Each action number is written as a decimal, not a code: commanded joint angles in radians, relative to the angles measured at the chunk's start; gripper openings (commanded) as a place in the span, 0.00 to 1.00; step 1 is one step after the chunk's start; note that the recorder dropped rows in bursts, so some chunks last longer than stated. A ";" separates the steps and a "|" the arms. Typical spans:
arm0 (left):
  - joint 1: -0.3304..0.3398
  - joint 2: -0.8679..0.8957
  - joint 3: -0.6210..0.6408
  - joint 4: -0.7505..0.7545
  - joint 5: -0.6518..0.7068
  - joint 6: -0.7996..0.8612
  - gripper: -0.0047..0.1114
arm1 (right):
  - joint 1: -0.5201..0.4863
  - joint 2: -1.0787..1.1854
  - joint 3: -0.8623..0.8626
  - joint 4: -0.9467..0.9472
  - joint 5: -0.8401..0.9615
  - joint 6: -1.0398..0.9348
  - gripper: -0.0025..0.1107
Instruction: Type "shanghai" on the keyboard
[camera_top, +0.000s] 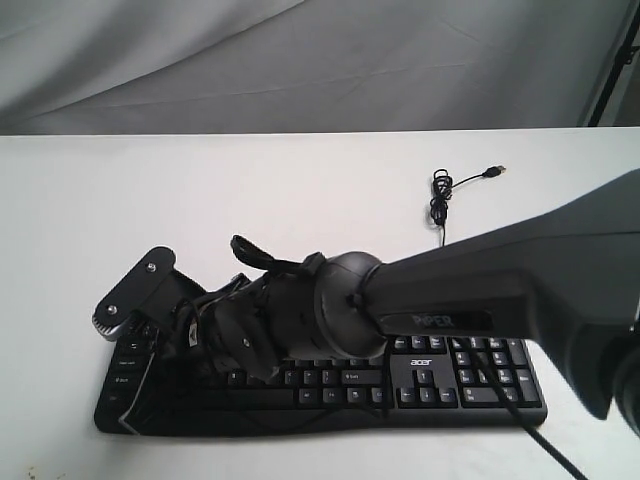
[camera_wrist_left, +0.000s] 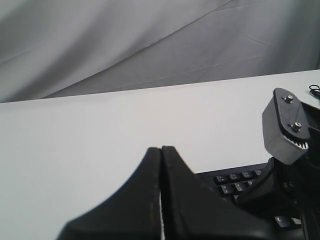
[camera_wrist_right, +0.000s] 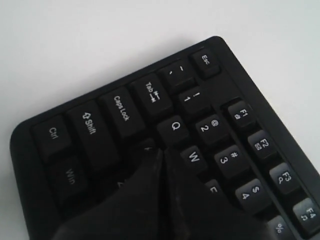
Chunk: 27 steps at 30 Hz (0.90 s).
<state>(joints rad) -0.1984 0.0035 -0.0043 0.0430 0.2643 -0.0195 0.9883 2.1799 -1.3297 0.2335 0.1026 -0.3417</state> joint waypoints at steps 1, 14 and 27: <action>-0.004 -0.003 0.004 0.001 -0.005 -0.003 0.04 | -0.004 0.001 -0.005 -0.006 0.003 -0.014 0.02; -0.004 -0.003 0.004 0.001 -0.005 -0.003 0.04 | -0.082 -0.229 0.268 0.000 -0.087 0.014 0.02; -0.004 -0.003 0.004 0.001 -0.005 -0.003 0.04 | -0.080 -0.219 0.293 0.037 -0.067 0.018 0.02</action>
<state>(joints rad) -0.1984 0.0035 -0.0043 0.0430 0.2643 -0.0195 0.9065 1.9587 -1.0401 0.2636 0.0259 -0.3307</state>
